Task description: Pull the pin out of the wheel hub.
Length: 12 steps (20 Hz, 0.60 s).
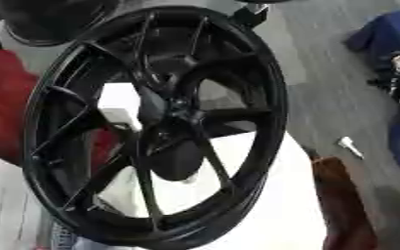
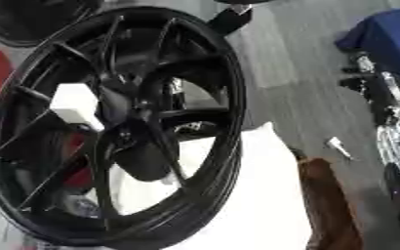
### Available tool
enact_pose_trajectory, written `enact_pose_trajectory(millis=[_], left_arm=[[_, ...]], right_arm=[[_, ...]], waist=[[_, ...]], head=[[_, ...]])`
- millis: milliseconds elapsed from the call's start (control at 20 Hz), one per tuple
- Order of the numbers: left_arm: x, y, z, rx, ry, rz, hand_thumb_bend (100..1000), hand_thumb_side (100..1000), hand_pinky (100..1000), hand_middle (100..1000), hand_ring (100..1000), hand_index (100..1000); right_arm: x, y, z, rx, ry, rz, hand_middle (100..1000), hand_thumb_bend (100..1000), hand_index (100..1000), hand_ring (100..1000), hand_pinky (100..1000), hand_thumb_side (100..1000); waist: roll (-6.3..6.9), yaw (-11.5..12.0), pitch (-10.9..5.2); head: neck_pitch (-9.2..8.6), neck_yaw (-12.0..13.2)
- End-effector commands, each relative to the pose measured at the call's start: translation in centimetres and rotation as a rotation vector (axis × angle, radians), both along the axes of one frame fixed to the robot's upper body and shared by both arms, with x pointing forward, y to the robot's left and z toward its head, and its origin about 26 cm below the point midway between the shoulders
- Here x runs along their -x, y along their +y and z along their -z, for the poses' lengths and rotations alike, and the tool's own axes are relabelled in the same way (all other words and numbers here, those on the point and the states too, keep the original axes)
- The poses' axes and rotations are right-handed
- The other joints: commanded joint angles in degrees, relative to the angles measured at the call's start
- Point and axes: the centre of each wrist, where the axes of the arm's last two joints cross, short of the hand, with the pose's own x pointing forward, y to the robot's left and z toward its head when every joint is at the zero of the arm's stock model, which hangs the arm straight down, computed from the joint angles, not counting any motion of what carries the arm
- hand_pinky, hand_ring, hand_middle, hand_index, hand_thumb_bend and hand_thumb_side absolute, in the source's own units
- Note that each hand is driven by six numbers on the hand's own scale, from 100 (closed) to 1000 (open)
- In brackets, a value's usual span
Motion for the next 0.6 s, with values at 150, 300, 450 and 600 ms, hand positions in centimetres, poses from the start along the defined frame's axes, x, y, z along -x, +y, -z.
enact_pose_trajectory(millis=[150,300,450,600], left_arm=[[0.8,0.6,-1.2,-0.026,-0.030,-0.023,427,570,816,720,784,854],[0.8,0.5,-1.2,-0.026,-0.029,-0.022,430,569,816,720,784,856],[0.8,0.2,-1.0,-0.030,-0.021,-0.014,442,575,820,734,793,869],[1.1,-0.9,-0.4,-0.068,-0.007,0.000,468,566,822,748,806,878]], right_arm=[[0.0,-0.6,-1.7,0.039,-0.034,0.004,720,100,819,686,879,856],[0.0,-0.7,-1.7,0.039,-0.033,0.006,720,100,819,686,879,855],[0.0,-0.7,-1.6,0.039,-0.034,0.005,720,100,819,686,879,856],[0.0,-0.6,-1.6,0.038,-0.031,0.004,720,100,819,686,879,856]], waist=[[-0.65,0.3,-0.95],[-0.72,0.3,-0.95],[-0.76,0.4,-0.94],[-0.86,0.4,-0.91]], head=[[0.24,0.5],[0.21,0.6],[0.25,0.7],[0.15,0.7]])
